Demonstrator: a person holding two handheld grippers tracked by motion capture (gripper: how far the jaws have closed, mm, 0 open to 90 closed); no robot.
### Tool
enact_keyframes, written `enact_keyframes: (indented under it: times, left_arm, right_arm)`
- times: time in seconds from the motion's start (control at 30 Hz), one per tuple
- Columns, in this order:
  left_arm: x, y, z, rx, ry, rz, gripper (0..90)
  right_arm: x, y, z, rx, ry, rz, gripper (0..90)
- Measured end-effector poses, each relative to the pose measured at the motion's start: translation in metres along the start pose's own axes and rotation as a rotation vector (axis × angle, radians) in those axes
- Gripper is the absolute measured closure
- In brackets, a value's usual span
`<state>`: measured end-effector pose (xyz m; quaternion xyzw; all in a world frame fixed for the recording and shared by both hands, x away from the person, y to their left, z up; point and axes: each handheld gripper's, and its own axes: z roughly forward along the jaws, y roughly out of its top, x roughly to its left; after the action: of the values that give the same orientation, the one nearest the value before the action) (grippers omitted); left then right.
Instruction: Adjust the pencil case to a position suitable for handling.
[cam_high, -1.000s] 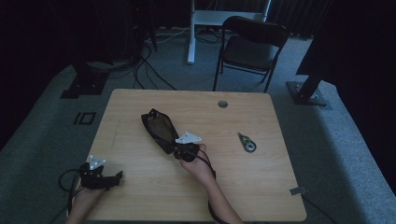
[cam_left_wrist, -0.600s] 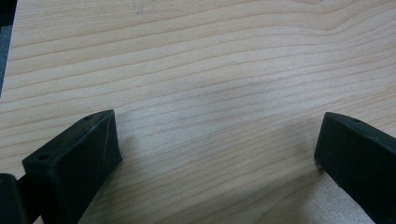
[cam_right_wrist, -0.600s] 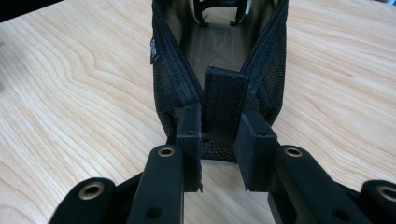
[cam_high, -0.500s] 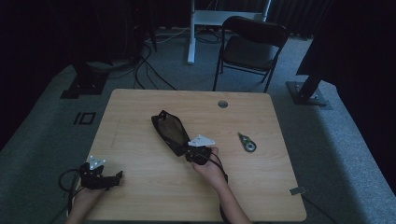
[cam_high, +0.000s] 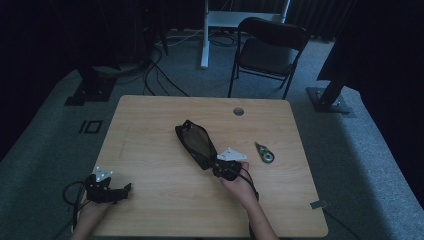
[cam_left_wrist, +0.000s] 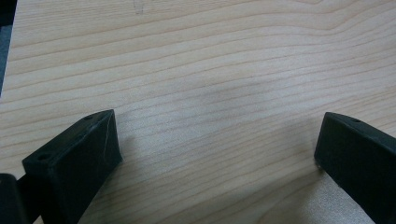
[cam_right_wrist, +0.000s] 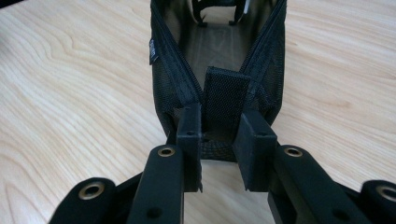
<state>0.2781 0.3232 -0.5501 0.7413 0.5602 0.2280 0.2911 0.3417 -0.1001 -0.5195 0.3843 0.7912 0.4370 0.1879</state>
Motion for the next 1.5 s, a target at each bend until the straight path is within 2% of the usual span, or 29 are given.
enact_keyframes:
  times: [0.5, 0.67, 1.0, 1.2, 1.33, 1.5]
  left_arm:
    - [0.000, 0.000, 0.000, 0.000, 0.000, 0.000, 0.1]
    - [0.000, 0.000, 0.000, 0.000, 0.000, 0.001, 0.1]
    - [0.000, 0.000, 0.000, 0.000, 0.000, 0.000, 0.1]
    - [0.000, 0.000, 0.000, 0.000, 0.000, 0.001, 0.2]
    - [0.000, 0.000, 0.000, 0.000, 0.000, 0.000, 0.1]
    - [0.000, 0.000, 0.000, 0.000, 0.000, 0.000, 0.2]
  right_arm:
    - [-0.016, -0.013, -0.032, -0.010, -0.045, 0.009, 72.8]
    - [-0.023, -0.018, -0.042, -0.016, -0.052, 0.031, 72.8]
    - [-0.037, -0.041, -0.062, -0.015, -0.072, 0.072, 72.7]
    - [-0.038, -0.048, -0.073, -0.015, -0.085, 0.076, 72.8]
    - [-0.040, -0.053, -0.080, -0.015, -0.077, 0.098, 72.7]
    - [-0.039, -0.056, -0.090, -0.016, -0.093, 0.089, 72.8]
